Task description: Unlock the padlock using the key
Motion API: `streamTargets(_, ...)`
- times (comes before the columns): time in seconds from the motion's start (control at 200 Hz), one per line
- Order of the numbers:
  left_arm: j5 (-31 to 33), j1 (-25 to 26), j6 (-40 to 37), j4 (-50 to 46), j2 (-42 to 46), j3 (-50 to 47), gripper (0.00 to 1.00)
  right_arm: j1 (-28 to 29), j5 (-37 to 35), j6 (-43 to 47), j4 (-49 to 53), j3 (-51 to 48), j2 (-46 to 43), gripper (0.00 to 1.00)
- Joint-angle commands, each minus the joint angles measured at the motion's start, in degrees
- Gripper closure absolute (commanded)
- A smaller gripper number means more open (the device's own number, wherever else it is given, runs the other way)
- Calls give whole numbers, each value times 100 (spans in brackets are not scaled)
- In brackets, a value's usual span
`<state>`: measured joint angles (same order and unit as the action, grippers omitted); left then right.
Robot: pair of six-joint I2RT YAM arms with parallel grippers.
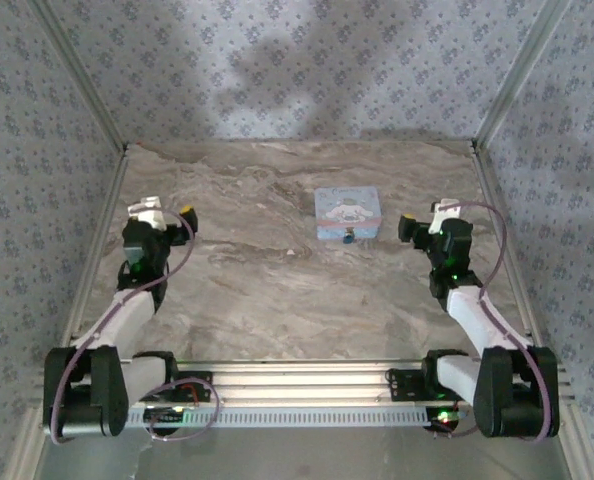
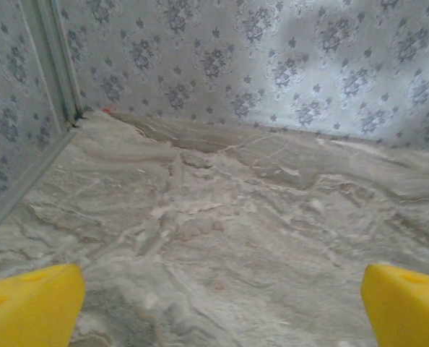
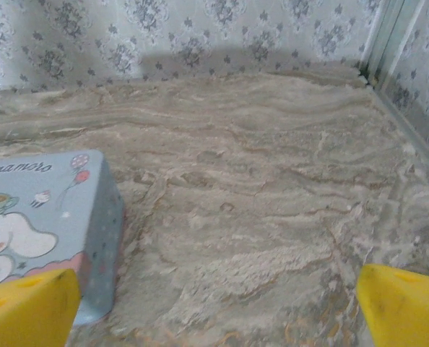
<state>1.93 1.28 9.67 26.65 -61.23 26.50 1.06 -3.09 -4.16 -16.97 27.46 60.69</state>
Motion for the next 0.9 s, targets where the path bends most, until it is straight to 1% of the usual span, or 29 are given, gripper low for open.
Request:
streamTargets(0.0, -141, 96, 1088, -1339, 265, 467, 2, 252, -82, -539, 1561, 466, -424, 0)
streamTargets(0.07, -367, 118, 1821, -1838, 264, 683, 2, 551, -87, -975, 2296, 646, -654, 2)
streamTargets(0.15, -808, 295, 2472, -1866, 171, 709, 2, 998, -84, -1346, 3009, 791, -810, 7)
streamTargets(0.25, -913, 839, 2922, -1743, -58, 727, 2, 1635, -266, -1694, 3862, 920, -819, 12)
streamTargets(0.325, -831, 1362, 3005, -1648, -285, 807, 2, 2120, -342, -1931, 4496, 968, -753, 15)
streamTargets(0.395, -796, 1806, 3043, -1481, -537, 889, 2, 2536, -374, -2147, 4881, 945, -649, 17)
streamTargets(0.455, -791, 2091, 3091, -1352, -780, 993, 2, 2856, -343, -2239, 5085, 936, -498, 18)
streamTargets(0.585, -931, 2458, 3124, -1029, -1288, 1209, 2, 3342, -240, -2215, 5369, 1014, 56, 19)
streamTargets(0.75, -1036, 2664, 3209, -768, -1736, 1300, 2, 3532, 21, -1809, 5385, 1252, 914, 24)
streamTargets(0.849, -1059, 2696, 3254, -727, -1866, 1309, 2, 3563, -8, -1617, 5237, 1349, 1265, 27)
streamTargets(0.894, -1069, 2710, 3265, -715, -1897, 1314, 2, 3559, 162, -1588, 5171, 1382, 1398, 29)
